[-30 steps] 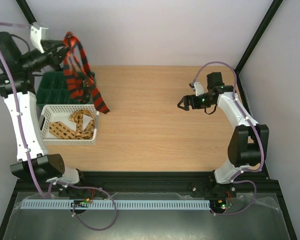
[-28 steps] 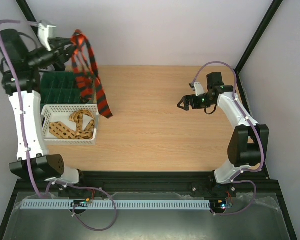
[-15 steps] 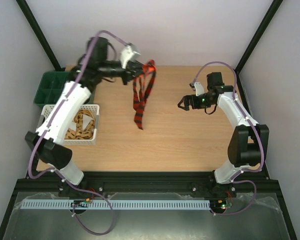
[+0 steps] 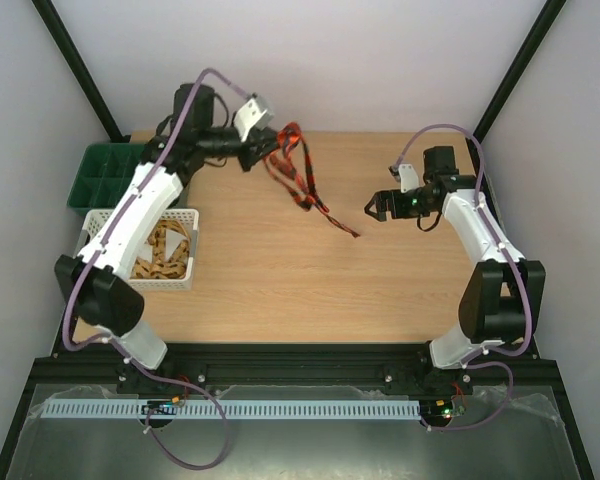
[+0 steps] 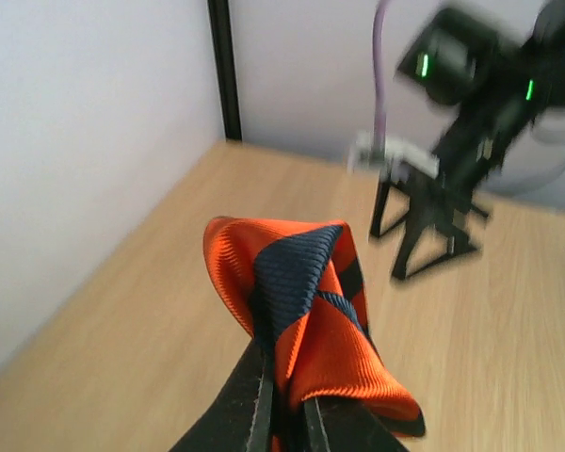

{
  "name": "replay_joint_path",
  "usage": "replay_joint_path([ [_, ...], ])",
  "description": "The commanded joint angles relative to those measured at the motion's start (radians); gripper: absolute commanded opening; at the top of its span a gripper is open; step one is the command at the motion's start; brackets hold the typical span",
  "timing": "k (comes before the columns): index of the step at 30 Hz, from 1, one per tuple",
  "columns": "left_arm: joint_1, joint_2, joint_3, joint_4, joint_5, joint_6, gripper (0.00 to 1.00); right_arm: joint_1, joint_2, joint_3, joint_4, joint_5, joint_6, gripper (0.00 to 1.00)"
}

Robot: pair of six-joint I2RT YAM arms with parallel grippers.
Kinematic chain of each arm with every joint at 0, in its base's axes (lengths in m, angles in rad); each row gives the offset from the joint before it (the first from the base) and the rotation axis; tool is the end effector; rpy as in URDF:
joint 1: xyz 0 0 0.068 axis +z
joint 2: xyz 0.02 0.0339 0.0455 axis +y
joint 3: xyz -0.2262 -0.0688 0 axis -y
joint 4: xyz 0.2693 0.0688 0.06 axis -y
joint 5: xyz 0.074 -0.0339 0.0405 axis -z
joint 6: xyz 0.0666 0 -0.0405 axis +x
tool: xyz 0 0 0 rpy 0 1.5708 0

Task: Roll the ties
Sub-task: Place the tie at the center of the board.

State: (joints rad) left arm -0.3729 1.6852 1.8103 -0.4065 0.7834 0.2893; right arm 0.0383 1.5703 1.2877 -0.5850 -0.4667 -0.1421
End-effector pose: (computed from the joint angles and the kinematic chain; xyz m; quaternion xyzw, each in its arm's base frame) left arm 0.3758 -0.1975 0.3977 0.4571 0.6240 -0.3281 0.5422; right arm 0.3801 0.0446 0.2204 -0.1616 0.9025 0.1994 0.3459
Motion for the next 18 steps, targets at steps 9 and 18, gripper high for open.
replay_joint_path([
  [9,-0.074,-0.147,-0.671,-0.162,-0.363,0.635,0.02,0.000,0.088,0.052,-0.111,-0.079,-0.086,0.91],
  [18,-0.070,-0.204,-0.860,-0.204,-0.543,0.781,0.04,0.147,0.264,0.163,-0.099,-0.065,-0.103,0.63],
])
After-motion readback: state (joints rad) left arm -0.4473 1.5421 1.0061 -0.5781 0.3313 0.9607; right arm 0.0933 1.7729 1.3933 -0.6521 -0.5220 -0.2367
